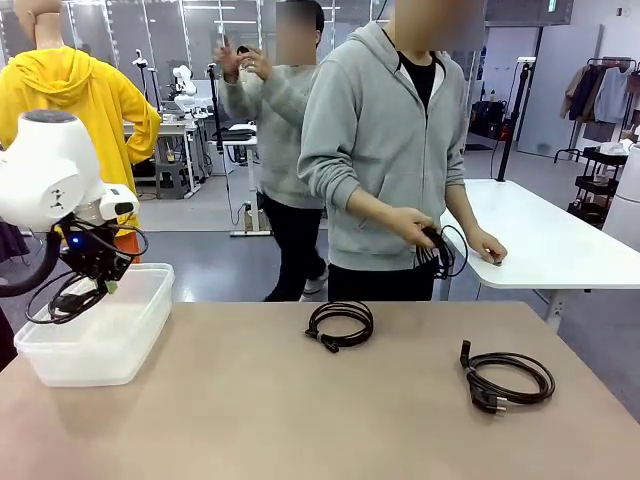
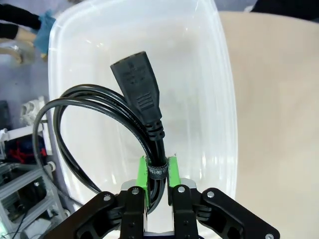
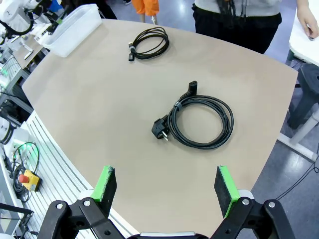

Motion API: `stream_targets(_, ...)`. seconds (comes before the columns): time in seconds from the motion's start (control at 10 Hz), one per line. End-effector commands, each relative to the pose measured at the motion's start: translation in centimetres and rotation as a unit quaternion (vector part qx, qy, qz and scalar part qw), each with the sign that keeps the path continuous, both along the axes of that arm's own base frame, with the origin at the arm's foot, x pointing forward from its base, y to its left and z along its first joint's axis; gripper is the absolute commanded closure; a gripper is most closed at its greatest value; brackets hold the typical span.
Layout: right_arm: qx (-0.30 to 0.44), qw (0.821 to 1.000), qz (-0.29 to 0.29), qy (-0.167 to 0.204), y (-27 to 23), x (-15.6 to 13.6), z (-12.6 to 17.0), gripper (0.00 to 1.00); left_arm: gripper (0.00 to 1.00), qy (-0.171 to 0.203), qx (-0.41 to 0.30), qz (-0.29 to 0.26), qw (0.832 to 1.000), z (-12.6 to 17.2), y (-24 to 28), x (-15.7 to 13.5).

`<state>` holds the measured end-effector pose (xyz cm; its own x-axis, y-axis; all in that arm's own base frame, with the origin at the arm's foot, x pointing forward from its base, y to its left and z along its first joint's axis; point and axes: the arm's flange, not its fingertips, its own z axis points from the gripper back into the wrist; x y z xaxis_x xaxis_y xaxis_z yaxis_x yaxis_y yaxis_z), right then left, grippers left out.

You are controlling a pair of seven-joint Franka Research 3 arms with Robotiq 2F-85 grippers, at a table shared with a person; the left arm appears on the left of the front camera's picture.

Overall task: Organize and store the cables.
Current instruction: Place the Power Cable into the Organizing box.

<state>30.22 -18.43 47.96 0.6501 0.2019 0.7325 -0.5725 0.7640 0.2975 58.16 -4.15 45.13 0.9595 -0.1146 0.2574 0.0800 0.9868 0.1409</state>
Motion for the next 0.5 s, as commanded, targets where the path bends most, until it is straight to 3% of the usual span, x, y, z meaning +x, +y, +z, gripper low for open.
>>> stream_targets(0.0, 0.003, 1.000, 0.007, -0.009, -0.1, 0.1, 0.0, 0.00, 0.82, 0.028, -0.015, 0.010, 0.999, -1.2, -0.1, 1.9)
stream_targets(0.2, 0.003, 1.000, 0.007, -0.009, -0.1, 0.1, 0.0, 0.00, 0.82, 0.061, -0.036, 0.005, 0.997, -3.3, -0.5, 2.8)
stream_targets(0.3, 0.003, 1.000, 0.007, -0.009, -0.1, 0.1, 0.0, 0.00, 0.70, 0.072, -0.038, 0.006, 0.997, -3.8, -0.5, 2.9)
stream_targets(0.4, 0.003, 1.000, 0.007, -0.009, -0.1, 0.1, 0.0, 0.00, 0.51, 0.076, -0.041, 0.010, 0.996, -3.9, -0.3, 2.9)
